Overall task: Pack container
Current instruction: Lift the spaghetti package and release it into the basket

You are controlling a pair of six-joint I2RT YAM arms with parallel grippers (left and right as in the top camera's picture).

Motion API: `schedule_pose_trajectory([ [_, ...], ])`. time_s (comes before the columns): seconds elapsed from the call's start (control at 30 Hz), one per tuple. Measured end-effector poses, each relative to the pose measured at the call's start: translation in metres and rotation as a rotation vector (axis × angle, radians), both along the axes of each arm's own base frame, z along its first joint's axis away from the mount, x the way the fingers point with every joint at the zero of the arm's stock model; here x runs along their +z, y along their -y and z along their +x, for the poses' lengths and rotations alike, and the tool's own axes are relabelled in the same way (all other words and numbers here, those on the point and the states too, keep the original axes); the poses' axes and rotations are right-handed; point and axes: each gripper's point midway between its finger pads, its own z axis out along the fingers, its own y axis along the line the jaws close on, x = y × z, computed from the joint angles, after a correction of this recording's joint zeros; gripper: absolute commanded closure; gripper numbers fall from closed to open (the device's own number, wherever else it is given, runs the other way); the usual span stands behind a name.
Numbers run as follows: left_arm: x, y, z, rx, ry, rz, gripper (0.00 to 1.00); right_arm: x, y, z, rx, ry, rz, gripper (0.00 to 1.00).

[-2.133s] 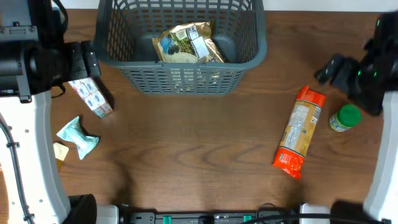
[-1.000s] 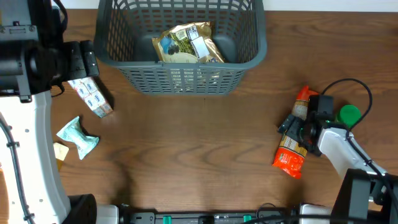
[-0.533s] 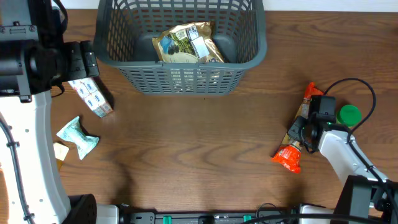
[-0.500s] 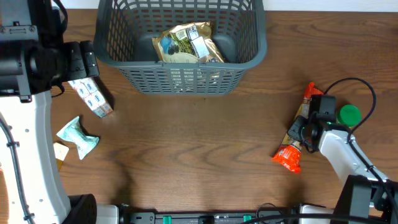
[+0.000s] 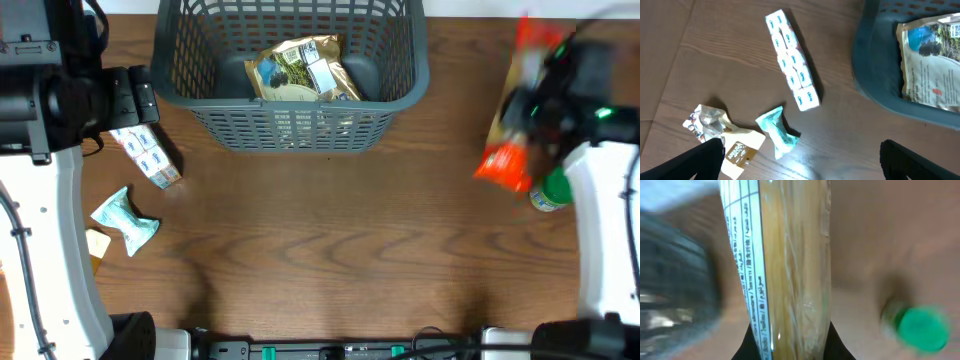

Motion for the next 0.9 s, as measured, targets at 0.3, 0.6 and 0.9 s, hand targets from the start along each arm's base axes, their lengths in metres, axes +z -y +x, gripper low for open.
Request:
schedule_pose_trajectory([
  [0.3, 0.000, 0.000, 0.000, 0.000, 0.001, 0.000, 0.01, 0.140, -0.129, -0.003, 0.755, 0.346, -0.437, 0.99],
  [0.6, 0.000, 0.000, 0.000, 0.000, 0.000, 0.000, 0.01, 0.179, -0.224, 0.034, 0.971, 0.654, -0.643, 0.99],
  [0.9, 0.000, 0.000, 0.000, 0.000, 0.000, 0.000, 0.01, 0.082, -0.310, 0.096, 1.134, 0.541, -0.641, 0.99],
])
